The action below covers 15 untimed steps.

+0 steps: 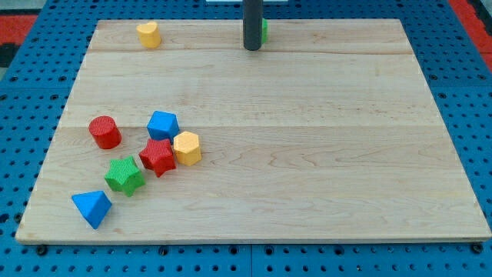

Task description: Slide the blue cube to the center

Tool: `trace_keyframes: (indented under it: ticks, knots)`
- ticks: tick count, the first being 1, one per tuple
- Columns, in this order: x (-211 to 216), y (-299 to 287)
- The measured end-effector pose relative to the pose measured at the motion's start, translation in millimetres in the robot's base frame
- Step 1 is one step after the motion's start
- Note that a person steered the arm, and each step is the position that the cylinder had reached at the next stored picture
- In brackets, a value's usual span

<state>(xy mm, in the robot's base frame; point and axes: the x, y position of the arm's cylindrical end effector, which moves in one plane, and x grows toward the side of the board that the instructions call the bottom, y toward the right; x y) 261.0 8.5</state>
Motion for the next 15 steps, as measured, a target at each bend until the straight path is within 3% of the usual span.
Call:
trace_keyframes:
  ticks: [2, 3, 5, 6, 8, 9, 11, 12, 13, 14, 15]
  knots:
    - [0.6, 0.0]
    - [23.7, -12.0]
    - [92.1, -155.4]
    - [137.4, -192.3]
    - [171.9, -158.6]
    - [172.7, -181.1]
    - [164.4, -69.8]
    - [164.2, -88.1]
    - [160.4, -163.1]
    - [191.3, -181.6]
    - [207.7, -135.2]
